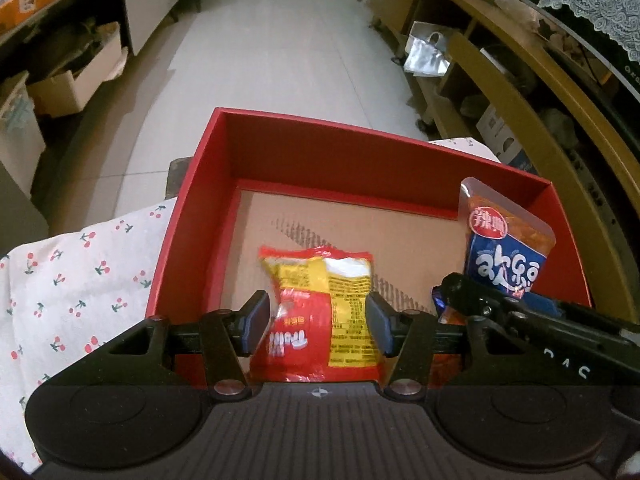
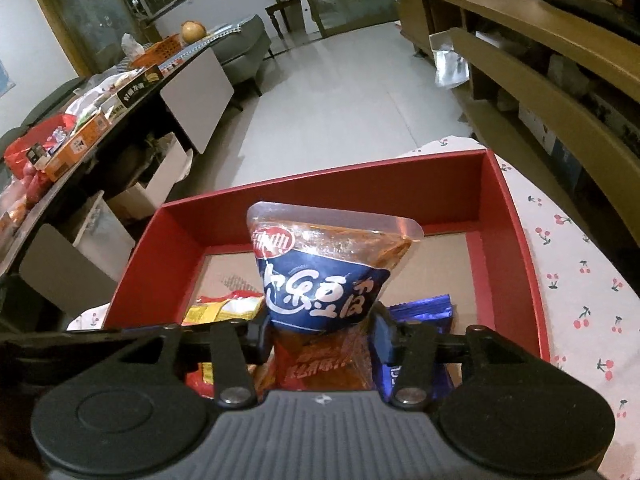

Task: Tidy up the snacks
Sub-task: 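Lower both bags into the red box and open both tools, then withdraw both tools from the box toward the remaining snacks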

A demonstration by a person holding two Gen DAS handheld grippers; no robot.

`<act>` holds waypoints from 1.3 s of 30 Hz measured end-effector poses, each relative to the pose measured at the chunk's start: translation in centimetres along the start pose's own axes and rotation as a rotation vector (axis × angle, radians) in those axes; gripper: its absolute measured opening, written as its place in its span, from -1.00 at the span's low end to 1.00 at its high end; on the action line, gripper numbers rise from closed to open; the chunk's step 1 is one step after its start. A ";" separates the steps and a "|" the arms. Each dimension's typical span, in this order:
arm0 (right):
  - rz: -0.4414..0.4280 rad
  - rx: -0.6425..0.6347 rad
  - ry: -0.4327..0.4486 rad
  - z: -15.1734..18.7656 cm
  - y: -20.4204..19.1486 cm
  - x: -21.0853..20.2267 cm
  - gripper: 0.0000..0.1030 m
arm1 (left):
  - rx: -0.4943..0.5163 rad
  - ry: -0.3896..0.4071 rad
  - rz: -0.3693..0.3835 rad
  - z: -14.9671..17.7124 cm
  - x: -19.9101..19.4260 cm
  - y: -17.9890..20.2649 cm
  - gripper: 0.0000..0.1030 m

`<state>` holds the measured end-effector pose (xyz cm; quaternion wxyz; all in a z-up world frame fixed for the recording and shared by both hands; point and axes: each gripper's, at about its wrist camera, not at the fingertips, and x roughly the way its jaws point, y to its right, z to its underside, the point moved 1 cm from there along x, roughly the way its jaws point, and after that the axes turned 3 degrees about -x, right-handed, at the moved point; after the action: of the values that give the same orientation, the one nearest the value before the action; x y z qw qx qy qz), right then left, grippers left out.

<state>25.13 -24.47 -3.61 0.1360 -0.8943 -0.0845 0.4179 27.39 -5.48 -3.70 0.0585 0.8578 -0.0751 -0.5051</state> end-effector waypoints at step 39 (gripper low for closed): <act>-0.119 -0.163 0.021 4.9 -8.5 -7.8 0.51 | -0.144 0.069 0.012 5.3 -9.9 -7.4 0.55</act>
<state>16.05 -17.62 1.75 0.0883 -0.9002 -0.1697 0.3912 18.54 3.47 0.88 0.1255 0.8677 -0.0415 -0.4792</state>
